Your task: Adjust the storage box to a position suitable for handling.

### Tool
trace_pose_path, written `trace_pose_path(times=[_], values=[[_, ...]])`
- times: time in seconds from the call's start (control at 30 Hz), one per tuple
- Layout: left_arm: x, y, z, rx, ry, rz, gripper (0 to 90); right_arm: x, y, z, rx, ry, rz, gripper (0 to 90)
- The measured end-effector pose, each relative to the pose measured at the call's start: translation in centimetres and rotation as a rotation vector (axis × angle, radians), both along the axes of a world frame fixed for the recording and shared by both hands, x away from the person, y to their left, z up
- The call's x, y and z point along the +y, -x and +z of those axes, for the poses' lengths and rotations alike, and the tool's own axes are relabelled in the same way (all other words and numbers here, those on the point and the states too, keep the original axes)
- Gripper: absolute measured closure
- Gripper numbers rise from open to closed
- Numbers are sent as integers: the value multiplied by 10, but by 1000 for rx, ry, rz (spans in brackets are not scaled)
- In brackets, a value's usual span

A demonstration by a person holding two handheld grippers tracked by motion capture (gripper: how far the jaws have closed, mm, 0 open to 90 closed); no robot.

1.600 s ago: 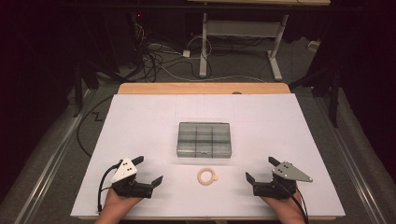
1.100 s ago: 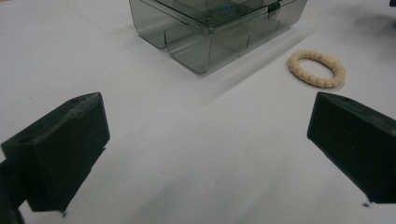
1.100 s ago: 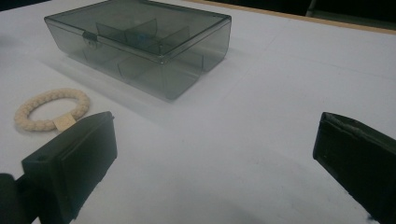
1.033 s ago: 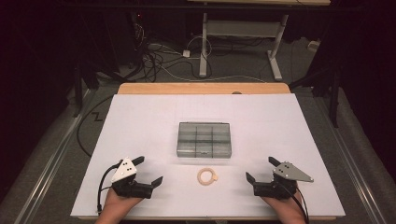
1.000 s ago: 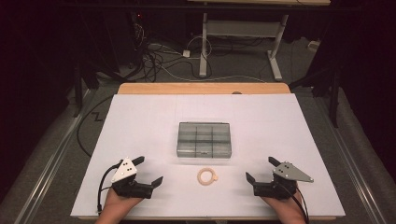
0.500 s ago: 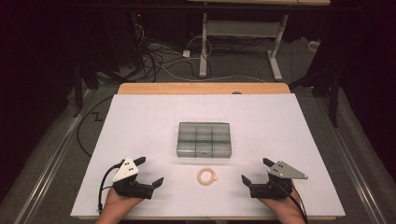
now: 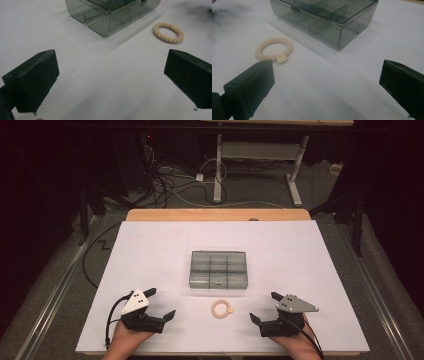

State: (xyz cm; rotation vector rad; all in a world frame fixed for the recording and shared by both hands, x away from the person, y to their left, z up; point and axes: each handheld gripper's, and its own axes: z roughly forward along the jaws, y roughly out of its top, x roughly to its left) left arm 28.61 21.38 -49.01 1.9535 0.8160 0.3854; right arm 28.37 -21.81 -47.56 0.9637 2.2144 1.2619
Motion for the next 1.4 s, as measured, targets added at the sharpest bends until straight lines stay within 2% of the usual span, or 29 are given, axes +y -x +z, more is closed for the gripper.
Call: trace_pose_path(times=[0.33,0.6,0.63,0.7,0.77,0.83,0.87,0.9,0.93,0.97,1.03,1.4], values=[[1,-1,0,5,7,-6,0,21,-2,0,41,-1,59,73],[1,-1,0,6,13,-5,0,42,-12,1,73,-4,108,224],[2,-1,0,6,14,-4,0,42,-12,1,73,-4,108,224],[2,-1,0,4,19,-3,0,48,-16,1,81,-12,113,295],[2,0,0,3,22,-4,0,50,-17,0,88,-11,116,320],[2,0,0,1,23,-4,0,55,-22,-1,105,-1,121,396],[3,0,0,0,22,-6,0,55,-22,-1,105,-1,121,396],[3,0,0,-1,23,-6,0,59,-24,0,105,7,123,461],[3,0,0,-1,23,-6,0,59,-24,0,105,7,123,461],[3,0,0,-1,23,-6,0,62,-27,0,108,14,128,540],[2,0,0,-1,21,-6,0,66,-30,0,119,22,135,600],[3,0,0,-2,23,-7,0,85,-46,-7,179,92,151,719]])
